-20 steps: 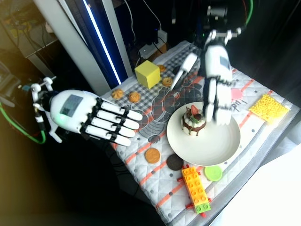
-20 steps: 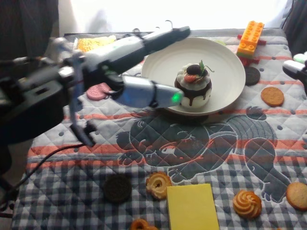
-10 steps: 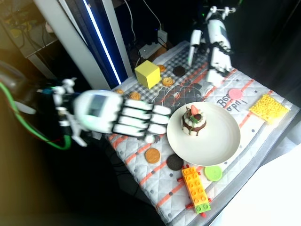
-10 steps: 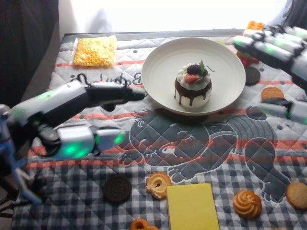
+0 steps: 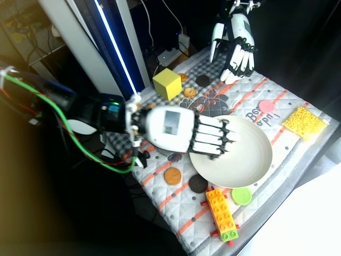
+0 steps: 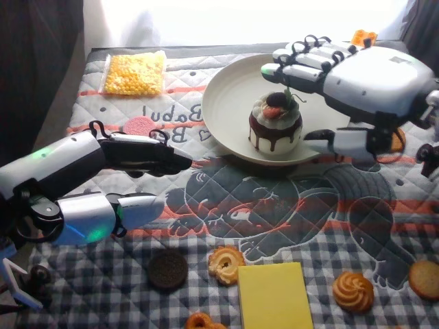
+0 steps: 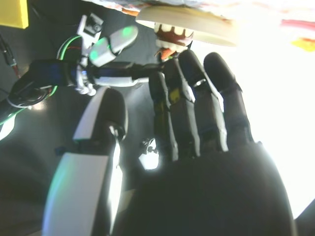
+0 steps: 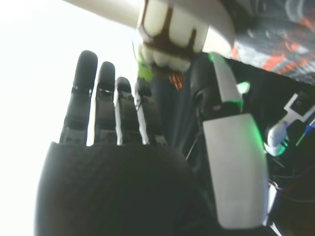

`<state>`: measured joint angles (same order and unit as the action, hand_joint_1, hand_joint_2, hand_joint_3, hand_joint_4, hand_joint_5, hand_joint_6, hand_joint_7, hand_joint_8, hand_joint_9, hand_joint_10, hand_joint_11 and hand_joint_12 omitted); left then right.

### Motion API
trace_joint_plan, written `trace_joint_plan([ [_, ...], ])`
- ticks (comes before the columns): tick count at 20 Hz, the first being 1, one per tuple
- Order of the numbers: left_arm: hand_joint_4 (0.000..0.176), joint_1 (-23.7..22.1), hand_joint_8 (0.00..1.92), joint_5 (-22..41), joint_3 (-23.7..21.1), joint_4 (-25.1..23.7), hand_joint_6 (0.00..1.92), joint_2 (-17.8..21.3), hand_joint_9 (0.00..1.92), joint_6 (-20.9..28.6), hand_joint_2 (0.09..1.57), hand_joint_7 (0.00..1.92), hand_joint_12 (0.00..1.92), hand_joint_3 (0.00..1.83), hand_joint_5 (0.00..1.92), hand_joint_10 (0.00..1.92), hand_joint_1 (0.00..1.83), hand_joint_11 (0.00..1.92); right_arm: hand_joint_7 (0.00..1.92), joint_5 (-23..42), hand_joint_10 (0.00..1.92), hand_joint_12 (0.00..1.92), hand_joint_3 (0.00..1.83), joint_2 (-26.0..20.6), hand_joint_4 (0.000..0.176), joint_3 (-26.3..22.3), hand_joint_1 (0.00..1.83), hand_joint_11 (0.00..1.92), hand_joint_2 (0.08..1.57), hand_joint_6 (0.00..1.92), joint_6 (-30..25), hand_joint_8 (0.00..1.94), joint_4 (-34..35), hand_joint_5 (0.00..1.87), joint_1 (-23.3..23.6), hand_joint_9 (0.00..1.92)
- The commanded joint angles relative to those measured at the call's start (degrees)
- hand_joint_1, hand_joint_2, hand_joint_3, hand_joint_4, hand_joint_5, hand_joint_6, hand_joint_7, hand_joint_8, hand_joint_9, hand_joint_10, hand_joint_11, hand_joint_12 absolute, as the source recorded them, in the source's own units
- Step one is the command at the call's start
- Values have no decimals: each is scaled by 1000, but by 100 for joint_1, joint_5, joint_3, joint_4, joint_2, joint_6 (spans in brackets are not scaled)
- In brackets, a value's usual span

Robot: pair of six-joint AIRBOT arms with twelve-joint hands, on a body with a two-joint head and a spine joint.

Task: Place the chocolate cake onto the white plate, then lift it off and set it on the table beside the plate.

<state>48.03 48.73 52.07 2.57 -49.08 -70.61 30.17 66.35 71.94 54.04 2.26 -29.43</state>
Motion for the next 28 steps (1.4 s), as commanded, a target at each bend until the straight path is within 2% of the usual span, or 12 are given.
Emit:
trace_joint_plan([
  [1, 0, -23, 6, 670, 1, 53, 245, 12, 310, 54, 1294, 559, 1516, 0, 485, 656, 798, 13, 80, 525, 60, 1217, 0, 6, 0, 29, 911, 0, 1212, 3, -8, 6, -4, 125, 90, 173],
  [6, 0, -18, 0, 651, 22, 55, 210, -5, 354, 82, 1296, 524, 1304, 0, 482, 312, 775, 0, 266, 93, 123, 1513, 0, 391, 0, 332, 1014, 6, 1200, 21, 167, 27, -1, 216, 293, 392],
  [7, 0, -18, 1, 641, 32, 53, 182, -16, 376, 95, 1292, 526, 1275, 0, 497, 244, 777, 0, 558, 56, 432, 1562, 0, 421, 0, 357, 1097, 174, 1232, 102, 167, 108, -1, 457, 309, 528],
  [8, 0, -18, 1, 634, 53, 53, 155, -38, 398, 136, 1293, 529, 1283, 0, 510, 197, 784, 0, 711, -33, 1072, 1755, 0, 477, 0, 429, 1125, 433, 1273, 1169, 167, 1180, 0, 577, 342, 603],
  [11, 0, -18, 7, 619, 84, 49, 158, -72, 433, 177, 1293, 547, 1386, 0, 523, 193, 790, 0, 691, -104, 1638, 1758, 1, 547, 0, 506, 1294, 452, 1273, 1399, 167, 1423, -3, 644, 483, 646],
  [13, 0, -18, 9, 621, 96, 49, 162, -86, 456, 183, 1300, 556, 1522, 2, 511, 228, 748, 0, 631, -94, 1868, 1899, 9, 542, 0, 485, 1182, 865, 1314, 1506, 167, 1605, -104, 584, 640, 815],
  [16, 0, -17, 6, 630, 102, 57, 150, -93, 356, 207, 1308, 565, 1586, 0, 511, 555, 733, 0, 710, 244, 1811, 1921, 3, 476, 0, 227, 1163, 763, 1288, 1315, 167, 1728, -153, 652, 764, 711],
  [18, 0, -14, 7, 647, 101, 88, 140, -90, 304, 210, 1309, 576, 1600, 1, 528, 694, 707, 0, 686, 520, 1662, 1904, 1, 223, 0, -32, 1299, 502, 1270, 1353, 166, 1490, -153, 668, 764, 650],
  [20, 0, 10, 6, 693, 88, 148, 134, -80, 280, 210, 1300, 580, 1586, 0, 547, 771, 752, 1, 707, 827, 1911, 1920, 4, -145, 0, -381, 1188, 772, 1288, 1243, 166, 1715, -155, 662, 635, 706],
  [23, 0, 85, 14, 786, 48, 219, 131, -9, 320, 211, 1301, 603, 1644, 0, 566, 805, 755, 18, 673, 1255, 1686, 1921, 1, -642, 0, -847, 1126, 404, 1296, 1401, 155, 1606, -182, 658, 269, 462],
  [25, 0, 123, 6, 862, 28, 260, 115, 38, 277, 211, 1305, 590, 1679, 0, 567, 910, 752, 20, 747, 1514, 1810, 1921, 0, -953, 0, -1103, 1178, 726, 1275, 1285, -33, 1618, -288, 673, -111, 666],
  [28, 0, 177, 1, 928, 27, 357, 113, 43, 281, 211, 1299, 573, 1643, 0, 567, 849, 806, 34, 775, 1872, 1743, 1921, 0, -1317, 0, -1423, 1197, 723, 1262, 1229, -34, 1597, -253, 683, -771, 699],
])
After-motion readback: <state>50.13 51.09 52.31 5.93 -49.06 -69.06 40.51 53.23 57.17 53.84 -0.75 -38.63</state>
